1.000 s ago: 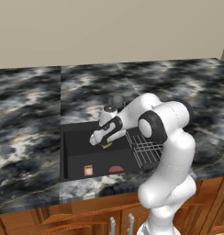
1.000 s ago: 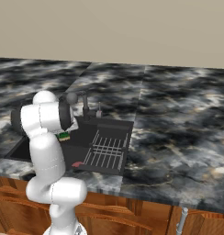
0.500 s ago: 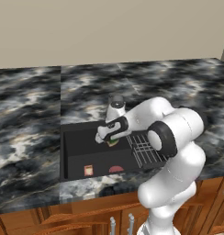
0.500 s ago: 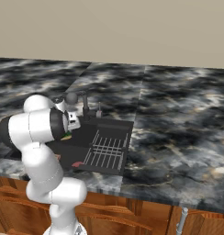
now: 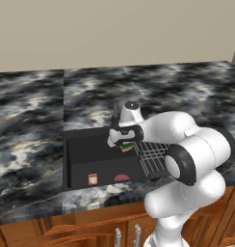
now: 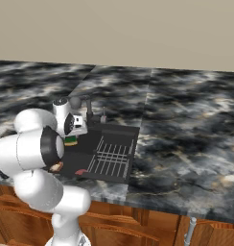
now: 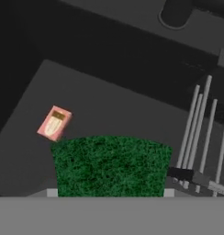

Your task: Pick up the bar soap and sponge from the sink, and place them back in the cabinet, and close the cabinet door.

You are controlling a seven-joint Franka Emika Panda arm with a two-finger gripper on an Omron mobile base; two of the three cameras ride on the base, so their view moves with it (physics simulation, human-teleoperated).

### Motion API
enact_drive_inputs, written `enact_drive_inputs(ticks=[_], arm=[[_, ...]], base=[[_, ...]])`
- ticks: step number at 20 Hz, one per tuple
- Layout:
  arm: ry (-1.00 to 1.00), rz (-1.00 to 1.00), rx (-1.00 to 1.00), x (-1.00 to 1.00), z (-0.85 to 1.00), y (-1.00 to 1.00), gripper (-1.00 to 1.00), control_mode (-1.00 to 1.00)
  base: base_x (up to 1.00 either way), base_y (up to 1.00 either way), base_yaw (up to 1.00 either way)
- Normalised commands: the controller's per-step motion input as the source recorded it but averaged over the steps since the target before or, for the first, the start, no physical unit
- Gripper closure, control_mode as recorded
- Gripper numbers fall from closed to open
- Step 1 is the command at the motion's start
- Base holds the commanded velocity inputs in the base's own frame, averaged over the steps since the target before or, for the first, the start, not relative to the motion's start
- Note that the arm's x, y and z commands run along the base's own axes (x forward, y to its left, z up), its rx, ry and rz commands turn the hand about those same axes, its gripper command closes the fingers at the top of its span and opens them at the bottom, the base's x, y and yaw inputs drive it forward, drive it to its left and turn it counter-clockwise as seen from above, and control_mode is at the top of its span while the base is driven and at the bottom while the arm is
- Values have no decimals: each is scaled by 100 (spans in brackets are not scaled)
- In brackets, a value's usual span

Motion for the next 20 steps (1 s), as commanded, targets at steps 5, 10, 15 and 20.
enact_drive_inputs(ticks=[5,10,15,20], arm=[[0,-18,0,-19,29,-16,100,-100],[0,-14,0,-40,34,-34,100,-100],[0,-7,0,-40,34,-33,100,-100],[0,0,0,-45,28,-37,100,-100]], base=[[0,0,0],[0,0,0],[0,0,0],[0,0,0]])
